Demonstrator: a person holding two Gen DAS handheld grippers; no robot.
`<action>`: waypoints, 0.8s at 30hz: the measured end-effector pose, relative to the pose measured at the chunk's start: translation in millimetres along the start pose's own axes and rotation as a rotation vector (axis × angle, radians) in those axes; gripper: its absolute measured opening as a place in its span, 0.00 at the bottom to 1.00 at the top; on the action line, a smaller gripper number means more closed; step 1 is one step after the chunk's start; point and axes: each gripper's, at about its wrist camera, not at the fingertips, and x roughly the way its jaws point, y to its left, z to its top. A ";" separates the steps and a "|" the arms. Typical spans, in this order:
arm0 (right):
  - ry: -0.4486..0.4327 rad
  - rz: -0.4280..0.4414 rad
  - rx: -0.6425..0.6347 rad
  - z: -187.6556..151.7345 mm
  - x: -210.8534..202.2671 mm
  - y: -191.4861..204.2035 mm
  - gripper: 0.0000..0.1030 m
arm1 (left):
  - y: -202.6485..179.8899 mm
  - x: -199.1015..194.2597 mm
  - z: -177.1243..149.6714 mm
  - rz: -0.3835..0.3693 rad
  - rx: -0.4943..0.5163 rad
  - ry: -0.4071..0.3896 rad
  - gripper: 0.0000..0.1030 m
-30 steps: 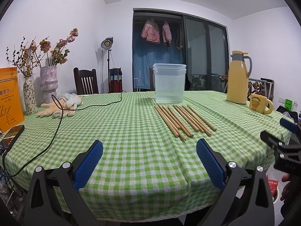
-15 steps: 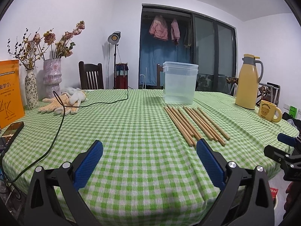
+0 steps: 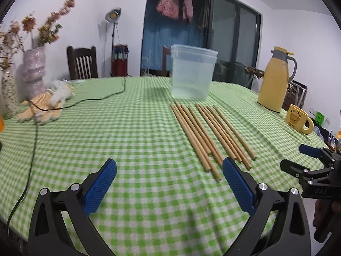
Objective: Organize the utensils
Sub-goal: 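Close the left tool on a wooden chopstick while the right tool grasps another chopstick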
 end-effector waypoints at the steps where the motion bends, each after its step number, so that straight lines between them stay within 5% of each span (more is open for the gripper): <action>1: 0.014 0.010 0.013 2.8 2.6 -2.3 0.94 | -1.0 5.5 4.6 -0.004 0.001 0.018 0.93; 5: 0.086 0.047 0.056 17.9 21.2 -8.5 0.93 | -7.4 25.9 17.3 -0.018 0.017 0.077 0.88; 9: 0.102 0.060 0.004 28.7 33.9 1.1 0.57 | -20.5 52.0 22.7 -0.013 0.098 0.169 0.69; 13: 0.136 0.107 -0.014 35.5 50.6 8.8 0.55 | -26.6 74.2 20.1 -0.025 0.127 0.262 0.52; 24: 0.178 0.083 -0.064 31.3 67.3 14.2 0.53 | -42.2 88.6 23.9 -0.034 0.162 0.313 0.52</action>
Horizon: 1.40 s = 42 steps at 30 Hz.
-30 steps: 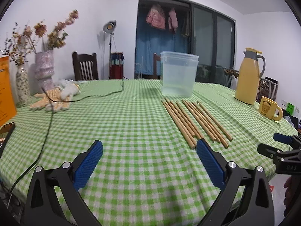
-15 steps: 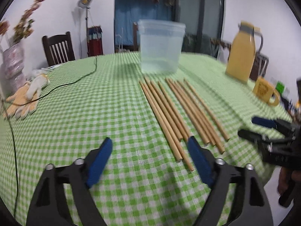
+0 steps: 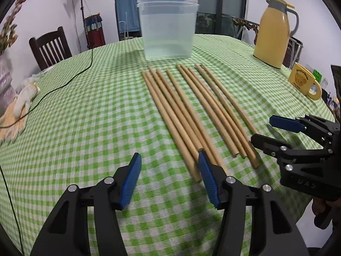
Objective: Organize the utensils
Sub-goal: 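Close the left tool on a wooden chopstick while the right tool grasps another chopstick, then lift both held chopsticks and carry them over the clear plastic container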
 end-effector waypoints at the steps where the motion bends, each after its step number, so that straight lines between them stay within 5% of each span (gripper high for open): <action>1: 0.004 0.001 0.000 -0.2 1.1 -0.9 0.51 | -1.1 -0.4 -0.1 -0.005 0.003 0.002 0.52; 4: -0.003 -0.003 -0.006 -1.4 -1.0 -2.7 0.43 | 2.0 -2.3 -2.0 -0.001 -0.003 0.006 0.51; 12: -0.015 0.007 -0.034 -5.6 -5.5 2.7 0.21 | 13.6 -11.1 -5.0 0.034 0.007 0.012 0.30; 14: -0.017 0.010 -0.029 -7.0 -6.4 2.2 0.20 | 12.3 -12.4 -6.3 0.000 0.008 0.018 0.30; 16: -0.017 0.019 -0.019 -8.2 -7.1 0.9 0.09 | 8.8 -11.2 -8.9 -0.037 0.005 0.034 0.30; 25: -0.030 -0.044 0.014 -12.6 -11.3 -13.3 0.07 | -0.3 -10.2 -11.6 -0.026 0.030 0.029 0.30; 29: -0.035 -0.059 0.046 -14.2 -12.6 -24.6 0.07 | 5.9 -8.4 -9.2 0.008 -0.012 0.021 0.06; 42: -0.058 -0.028 0.040 -20.6 -19.2 -27.0 0.07 | 17.2 -34.5 -18.7 0.033 -0.074 -0.016 0.04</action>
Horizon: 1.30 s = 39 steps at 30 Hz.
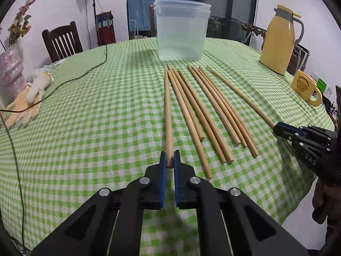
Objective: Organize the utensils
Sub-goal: 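Lift both held chopsticks and carry them over the clear plastic container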
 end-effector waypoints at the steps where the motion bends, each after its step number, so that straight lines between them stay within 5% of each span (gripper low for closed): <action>1: -0.007 0.001 -0.005 -0.4 -3.0 1.2 0.07 | 1.1 -4.9 -0.3 0.003 -0.001 -0.010 0.04; 25: -0.244 -0.052 -0.040 23.0 -100.0 -6.9 0.06 | 3.5 -108.6 21.1 0.015 0.030 -0.257 0.04; 39: -0.301 -0.017 -0.115 70.6 -135.9 -14.3 0.06 | 30.4 -143.6 81.1 -0.042 0.058 -0.310 0.03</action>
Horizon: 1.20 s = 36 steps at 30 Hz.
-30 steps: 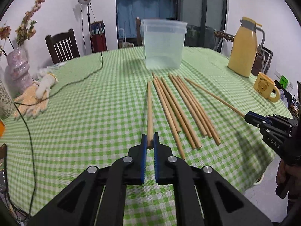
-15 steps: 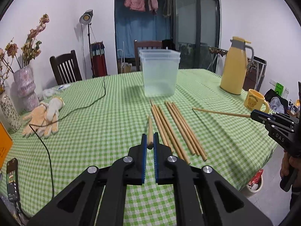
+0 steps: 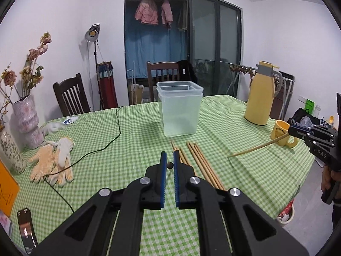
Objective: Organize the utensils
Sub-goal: 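Lift both held chopsticks and carry them over the clear plastic container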
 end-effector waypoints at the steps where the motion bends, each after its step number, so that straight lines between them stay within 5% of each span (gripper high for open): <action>1: 0.000 0.008 -0.001 4.5 0.6 -2.0 0.06 | 1.3 0.2 4.5 -0.006 0.007 0.002 0.03; 16: 0.109 0.121 -0.003 55.7 49.8 -25.7 0.06 | 28.1 53.5 90.5 -0.156 0.045 0.107 0.03; 29: 0.190 0.183 -0.049 116.4 103.8 -39.5 0.06 | 40.3 114.2 141.2 -0.223 0.071 0.206 0.03; 36: 0.193 0.219 -0.064 135.7 124.7 -37.5 0.06 | 47.7 124.5 178.3 -0.193 0.122 0.198 0.03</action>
